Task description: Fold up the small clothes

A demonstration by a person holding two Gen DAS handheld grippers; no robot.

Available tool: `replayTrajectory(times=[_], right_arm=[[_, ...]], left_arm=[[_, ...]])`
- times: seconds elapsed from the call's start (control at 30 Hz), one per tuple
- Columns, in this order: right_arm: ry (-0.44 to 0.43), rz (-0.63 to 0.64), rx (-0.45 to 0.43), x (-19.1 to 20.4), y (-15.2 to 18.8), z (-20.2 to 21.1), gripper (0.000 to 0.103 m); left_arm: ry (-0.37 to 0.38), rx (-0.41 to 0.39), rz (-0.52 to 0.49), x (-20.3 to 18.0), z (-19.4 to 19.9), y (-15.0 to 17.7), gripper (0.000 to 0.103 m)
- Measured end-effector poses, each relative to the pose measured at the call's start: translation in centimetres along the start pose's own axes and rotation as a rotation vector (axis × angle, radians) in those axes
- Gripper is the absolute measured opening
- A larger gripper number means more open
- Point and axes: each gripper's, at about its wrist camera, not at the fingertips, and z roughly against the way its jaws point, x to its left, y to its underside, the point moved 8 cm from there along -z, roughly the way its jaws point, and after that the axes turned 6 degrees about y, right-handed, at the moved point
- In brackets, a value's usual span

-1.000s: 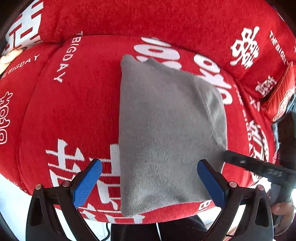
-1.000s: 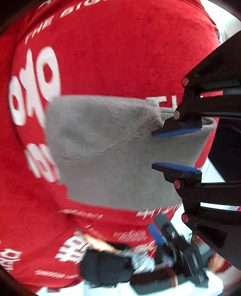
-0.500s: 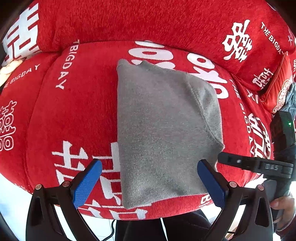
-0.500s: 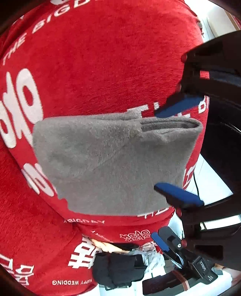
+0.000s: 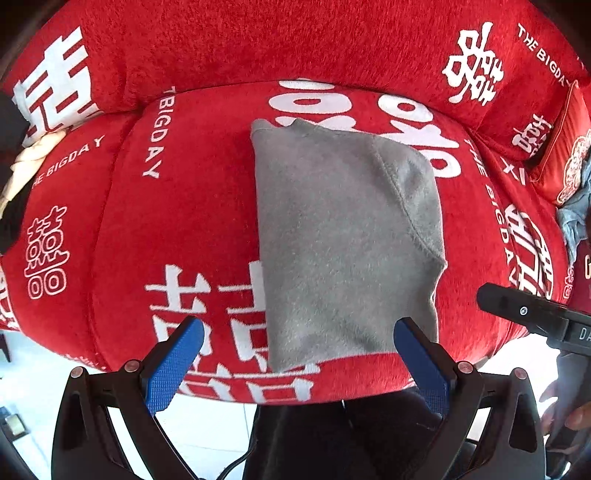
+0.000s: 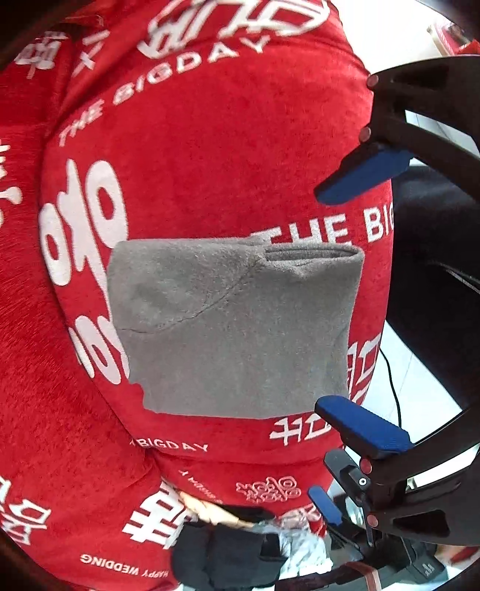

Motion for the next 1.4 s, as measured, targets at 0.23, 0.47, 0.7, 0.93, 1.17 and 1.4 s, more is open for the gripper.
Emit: replayTrajectory(times=[0.23, 0.47, 0.7, 0.93, 1.17, 1.4], right_arm=[[0.077, 0.027, 0.031, 1.1, 0.4, 2.5, 0.103], [0.146, 0.041, 0.027, 1.7, 0.8, 4.0, 0.103], [0.150, 0.005, 0.052, 1.4, 1.3, 4.0, 0.103], [0.166, 0.020, 0.032, 1.6, 1.1, 4.9, 0.103], [0.186, 0.037, 0.022, 1.9, 1.2, 5.3, 0.103], [0.187, 0.026, 0.013, 1.9, 1.4, 5.5, 0.103]], left_arm=[[-0.036, 0.024, 0.022, 0.5, 1.6, 0.5, 0.103], [-0.055, 0.042, 0.019, 0.5, 2.9, 0.6, 0.103], [-0.044, 0.033, 0.031, 0.2, 3.9, 0.4, 0.103], [-0.046, 0.023, 0.026, -0.2, 4.5, 0.4, 0.103], [-0.045, 0.021, 0.024, -0.3, 4.8, 0.7, 0.103], [-0.044, 0.018, 0.023, -0.3, 5.1, 0.8, 0.103]])
